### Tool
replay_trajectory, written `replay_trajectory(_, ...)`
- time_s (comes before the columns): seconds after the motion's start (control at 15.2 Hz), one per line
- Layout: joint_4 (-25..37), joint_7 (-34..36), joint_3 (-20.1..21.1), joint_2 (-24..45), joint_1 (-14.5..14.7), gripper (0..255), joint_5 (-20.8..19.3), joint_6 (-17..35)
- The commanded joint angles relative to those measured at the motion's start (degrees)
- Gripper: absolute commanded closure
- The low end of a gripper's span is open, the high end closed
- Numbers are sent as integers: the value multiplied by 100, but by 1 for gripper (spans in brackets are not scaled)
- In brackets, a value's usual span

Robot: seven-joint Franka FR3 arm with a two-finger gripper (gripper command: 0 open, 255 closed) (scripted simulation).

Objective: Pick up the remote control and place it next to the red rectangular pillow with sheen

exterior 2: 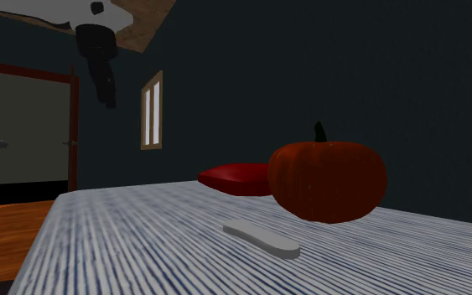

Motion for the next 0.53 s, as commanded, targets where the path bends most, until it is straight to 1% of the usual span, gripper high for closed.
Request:
replay_trajectory(0.0, 0, 0, 0, 0, 0, 0, 0, 0)
replay_trajectory(0.46, 277, 1505, 582, 1367, -403, 0, 138, 975)
